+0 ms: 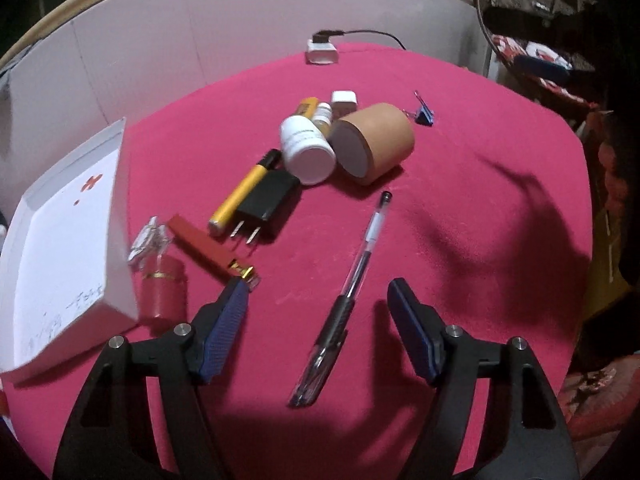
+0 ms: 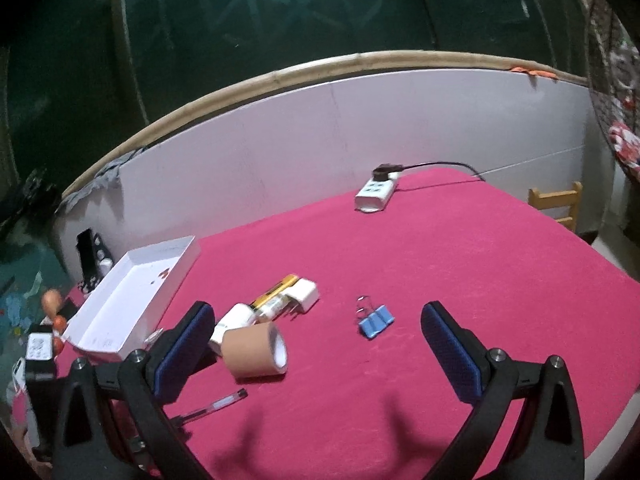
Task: Organize rigid objects
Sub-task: 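Move the left tool to the black pen and close on it, then grasp the tan tape roll with the right tool while the left tool holds the pen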
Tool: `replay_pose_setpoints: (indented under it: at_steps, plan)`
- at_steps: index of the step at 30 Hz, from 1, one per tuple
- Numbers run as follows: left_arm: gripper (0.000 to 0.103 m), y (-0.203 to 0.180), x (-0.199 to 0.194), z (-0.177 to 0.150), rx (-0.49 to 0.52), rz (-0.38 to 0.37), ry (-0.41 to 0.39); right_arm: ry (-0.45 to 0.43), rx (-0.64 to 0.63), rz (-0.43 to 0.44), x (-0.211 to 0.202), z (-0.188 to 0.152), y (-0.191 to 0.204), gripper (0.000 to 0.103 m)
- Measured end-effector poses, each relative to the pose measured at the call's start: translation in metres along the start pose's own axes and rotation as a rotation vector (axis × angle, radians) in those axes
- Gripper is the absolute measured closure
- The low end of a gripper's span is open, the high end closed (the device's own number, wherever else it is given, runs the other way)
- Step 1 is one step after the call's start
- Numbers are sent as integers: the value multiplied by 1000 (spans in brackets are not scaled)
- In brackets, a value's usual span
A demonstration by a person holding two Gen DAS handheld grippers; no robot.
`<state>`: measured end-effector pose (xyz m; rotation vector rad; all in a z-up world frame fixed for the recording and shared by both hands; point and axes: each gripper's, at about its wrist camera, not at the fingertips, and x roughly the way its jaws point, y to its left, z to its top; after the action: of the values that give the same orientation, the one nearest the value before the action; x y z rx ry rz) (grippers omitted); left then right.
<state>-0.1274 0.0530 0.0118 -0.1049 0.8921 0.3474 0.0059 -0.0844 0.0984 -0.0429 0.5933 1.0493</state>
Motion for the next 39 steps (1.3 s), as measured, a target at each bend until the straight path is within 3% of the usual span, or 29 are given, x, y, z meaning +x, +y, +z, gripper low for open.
replay_pose_setpoints:
  at_steps: [2, 10, 13, 15, 18, 24, 31, 39]
  plan:
    - [47, -2, 5, -1, 5, -2, 23, 19, -25, 16, 4, -3, 7, 0]
    - [51, -2, 6, -2, -15, -8, 23, 54, -38, 51, 8, -6, 14, 0]
    - [64, -4, 2, -5, -13, -31, 21, 53, -36, 51, 7, -6, 13, 0]
    - [82, -7, 1, -5, -2, -48, 17, 56, -36, 49, 8, -6, 13, 0]
    - [91, -6, -2, -7, -8, -33, 11, 74, -41, 48, 13, -8, 15, 0]
    - [93, 14, -11, -11, -106, -27, -13, 122, -57, 49, 30, -13, 24, 0]
    - [93, 23, -39, -20, -140, 1, -84, 181, -181, 48, 59, -22, 55, 1]
    - [93, 34, -52, -22, -183, 36, -127, 320, -234, -3, 100, -33, 67, 26]
